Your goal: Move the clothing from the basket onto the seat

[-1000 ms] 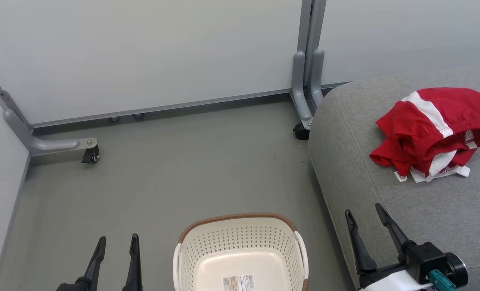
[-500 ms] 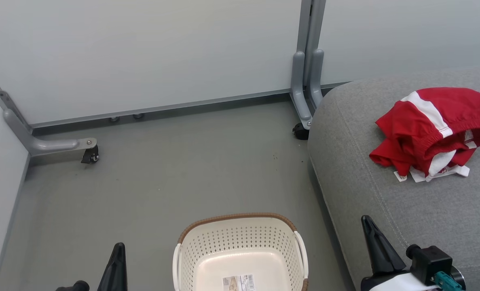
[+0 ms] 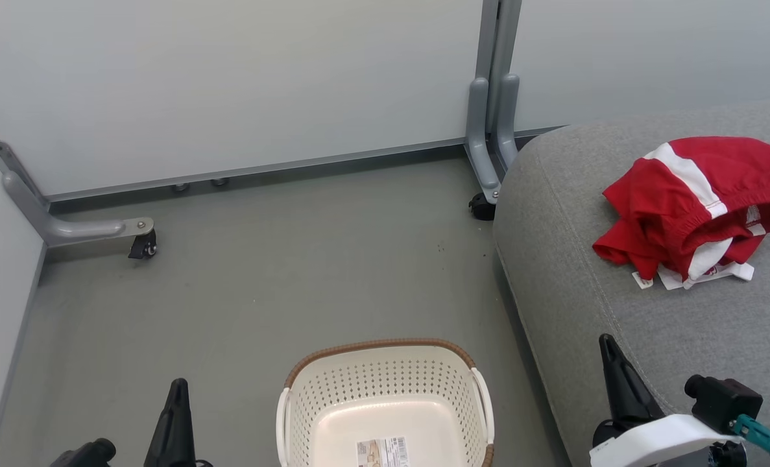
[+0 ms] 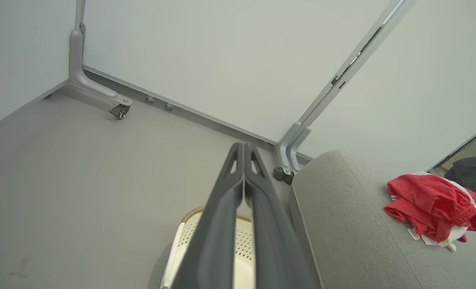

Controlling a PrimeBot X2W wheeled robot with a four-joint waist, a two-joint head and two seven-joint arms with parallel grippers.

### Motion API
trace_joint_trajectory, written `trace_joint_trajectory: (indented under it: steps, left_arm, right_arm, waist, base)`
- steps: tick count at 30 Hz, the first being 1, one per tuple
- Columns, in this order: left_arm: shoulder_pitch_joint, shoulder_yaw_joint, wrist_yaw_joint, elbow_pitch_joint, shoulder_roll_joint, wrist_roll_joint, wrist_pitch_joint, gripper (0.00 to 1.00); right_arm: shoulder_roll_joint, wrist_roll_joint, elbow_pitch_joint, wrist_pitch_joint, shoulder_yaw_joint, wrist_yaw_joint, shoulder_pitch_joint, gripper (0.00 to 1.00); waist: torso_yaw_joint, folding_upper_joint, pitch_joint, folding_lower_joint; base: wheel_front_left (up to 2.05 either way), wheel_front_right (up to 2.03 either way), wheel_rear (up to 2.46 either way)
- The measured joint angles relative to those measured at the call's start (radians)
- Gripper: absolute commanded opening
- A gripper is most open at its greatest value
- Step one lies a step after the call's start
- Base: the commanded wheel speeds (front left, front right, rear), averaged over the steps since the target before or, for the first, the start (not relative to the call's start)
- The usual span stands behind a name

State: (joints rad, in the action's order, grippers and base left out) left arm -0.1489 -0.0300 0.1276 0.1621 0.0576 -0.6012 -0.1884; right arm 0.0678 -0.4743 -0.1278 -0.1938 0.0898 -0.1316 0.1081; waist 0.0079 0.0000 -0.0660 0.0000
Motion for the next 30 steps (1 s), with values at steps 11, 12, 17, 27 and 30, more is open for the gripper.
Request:
trace_joint_trajectory:
  steps: [11, 12, 17, 27, 30]
  left_arm:
    - [0.04, 0.01, 0.0, 0.013, 0.008, -0.166, 0.038, 0.0]
    - [0.043, 0.011, 0.0, 0.013, 0.008, -0.179, 0.039, 0.0]
    - [0.058, 0.018, 0.0, 0.018, 0.012, -0.249, 0.057, 0.0]
    - [0.087, 0.028, 0.0, 0.028, 0.015, -0.375, 0.089, 0.0]
    - [0.092, 0.03, 0.0, 0.031, 0.016, -0.407, 0.097, 0.0]
  right_arm:
    - [0.007, -0.19, -0.017, 0.035, -0.016, 0.0, -0.035, 0.0]
    - [0.008, -0.204, -0.018, 0.037, -0.017, 0.0, -0.037, 0.0]
    - [0.009, -0.283, -0.027, 0.053, -0.026, 0.0, -0.048, 0.0]
    - [0.012, -0.424, -0.038, 0.085, -0.043, 0.0, -0.075, 0.0]
    - [0.013, -0.463, -0.043, 0.094, -0.047, 0.0, -0.078, 0.0]
  waist:
    - [-0.001, 0.0, 0.007, 0.0]
    - [-0.001, 0.0, 0.008, 0.0]
    - [-0.001, 0.0, 0.011, 0.0]
    - [-0.002, 0.0, 0.018, 0.0]
    - [-0.002, 0.0, 0.02, 0.0]
  base:
    - [0.0, 0.0, 0.0]
    - [0.0, 0.0, 0.0]
    - [0.0, 0.0, 0.0]
    - [0.0, 0.0, 0.0]
    - [0.0, 0.0, 0.0]
